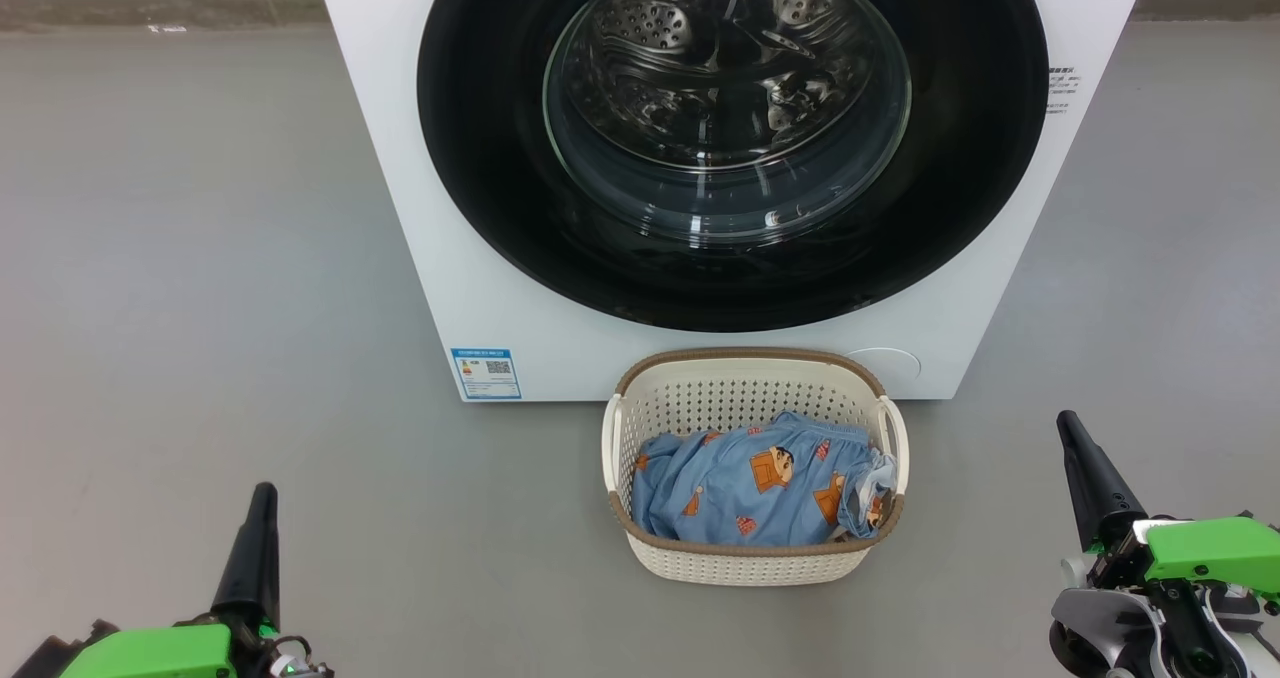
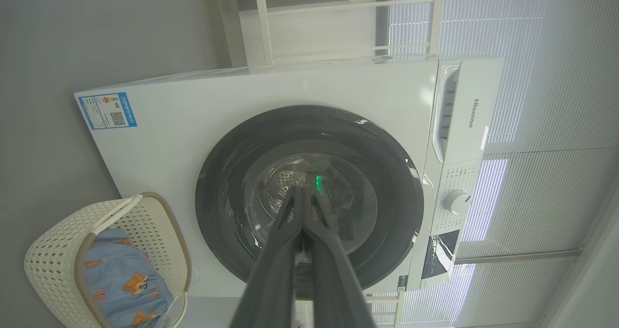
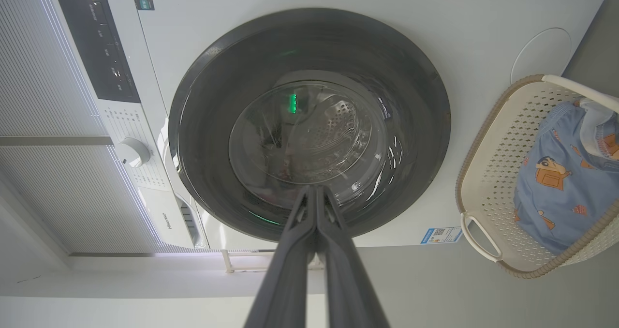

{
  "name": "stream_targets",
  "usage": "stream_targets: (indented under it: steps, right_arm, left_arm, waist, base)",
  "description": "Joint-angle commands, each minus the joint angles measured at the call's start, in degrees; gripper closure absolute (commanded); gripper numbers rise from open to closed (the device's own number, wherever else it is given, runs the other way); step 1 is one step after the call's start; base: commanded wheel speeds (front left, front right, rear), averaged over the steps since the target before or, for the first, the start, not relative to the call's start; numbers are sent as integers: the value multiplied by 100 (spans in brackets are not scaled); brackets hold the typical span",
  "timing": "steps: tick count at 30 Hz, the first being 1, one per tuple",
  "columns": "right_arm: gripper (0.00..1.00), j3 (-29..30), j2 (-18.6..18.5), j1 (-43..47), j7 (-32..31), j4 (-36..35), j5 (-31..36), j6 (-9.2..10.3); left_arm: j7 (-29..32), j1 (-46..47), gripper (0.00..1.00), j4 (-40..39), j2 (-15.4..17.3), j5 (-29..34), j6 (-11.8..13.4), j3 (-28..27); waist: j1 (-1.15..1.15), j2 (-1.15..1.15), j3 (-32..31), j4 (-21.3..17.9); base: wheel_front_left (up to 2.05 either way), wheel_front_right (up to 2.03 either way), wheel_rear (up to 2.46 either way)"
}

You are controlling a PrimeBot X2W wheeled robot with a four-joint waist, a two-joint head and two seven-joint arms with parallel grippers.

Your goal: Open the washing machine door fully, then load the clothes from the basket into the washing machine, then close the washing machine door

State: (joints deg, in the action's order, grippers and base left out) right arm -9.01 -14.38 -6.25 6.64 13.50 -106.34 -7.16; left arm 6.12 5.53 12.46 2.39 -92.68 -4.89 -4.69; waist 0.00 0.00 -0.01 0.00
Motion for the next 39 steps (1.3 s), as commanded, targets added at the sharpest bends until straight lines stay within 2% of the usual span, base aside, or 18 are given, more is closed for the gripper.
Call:
stream_targets:
  steps: [1,39]
  right_arm:
    - [100,-100,-114,-39,32,-171,-17,-33]
    - [100,-101,-115,-39,33,-171,-18,-33]
  left_arm:
    - [31,60,100,-120,52,52,6,-189]
    - [32,61,100,-120,51,53,6,-190]
  waist:
    - [0,0,0,0]
    - [0,0,0,0]
  base:
    - [0,0,0]
    - [0,0,0]
